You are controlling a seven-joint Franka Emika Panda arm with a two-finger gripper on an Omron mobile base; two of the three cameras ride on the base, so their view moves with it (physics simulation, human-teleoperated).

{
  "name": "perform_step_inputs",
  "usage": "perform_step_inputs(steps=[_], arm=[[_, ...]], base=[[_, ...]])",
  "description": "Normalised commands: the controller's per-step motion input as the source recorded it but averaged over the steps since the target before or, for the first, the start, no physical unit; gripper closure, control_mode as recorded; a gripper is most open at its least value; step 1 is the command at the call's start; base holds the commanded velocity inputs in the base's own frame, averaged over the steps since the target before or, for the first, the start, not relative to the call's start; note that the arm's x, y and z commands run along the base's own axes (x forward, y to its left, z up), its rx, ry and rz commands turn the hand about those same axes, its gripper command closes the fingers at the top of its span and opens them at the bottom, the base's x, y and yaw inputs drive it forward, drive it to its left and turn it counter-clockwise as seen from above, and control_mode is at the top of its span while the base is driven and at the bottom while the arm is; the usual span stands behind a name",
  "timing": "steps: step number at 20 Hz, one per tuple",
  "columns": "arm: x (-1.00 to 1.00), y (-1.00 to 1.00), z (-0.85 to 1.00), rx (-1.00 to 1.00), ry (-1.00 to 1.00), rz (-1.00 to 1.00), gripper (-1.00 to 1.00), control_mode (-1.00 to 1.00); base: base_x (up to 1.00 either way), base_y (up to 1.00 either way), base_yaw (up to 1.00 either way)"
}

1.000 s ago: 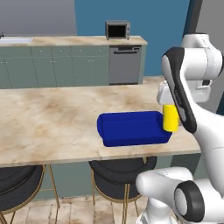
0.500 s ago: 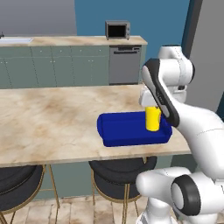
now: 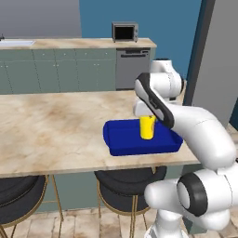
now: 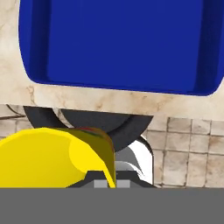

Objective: There is a tray on the dining counter. Grab the cup, mug, and pitcher and place them on the tray. The pitcher may be placed next to the tray if it cannot fit the tray.

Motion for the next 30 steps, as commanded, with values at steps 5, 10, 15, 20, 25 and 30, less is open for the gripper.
perform_step_inputs(steps=[5, 10, 15, 20, 25, 30], arm=[[0.64, 0.21, -0.44, 0.00, 0.00, 0.00, 1.00, -1.00], [0.64, 0.33, -0.32, 0.00, 0.00, 0.00, 1.00, -1.00], [0.59, 0.29, -0.26, 0.00, 0.00, 0.00, 1.00, -1.00], [0.57, 0.02, -0.20, 0.00, 0.00, 0.02, 1.00, -1.00], [0.50, 0.00, -0.23, 0.00, 0.00, 0.03, 1.00, -1.00], [0.45, 0.04, -0.34, 0.00, 0.00, 0.03, 1.00, -1.00]], base=[[0.00, 0.00, 0.00], [0.00, 0.00, 0.00], [0.00, 0.00, 0.00], [0.00, 0.00, 0.00], [0.00, 0.00, 0.00], [0.00, 0.00, 0.00]])
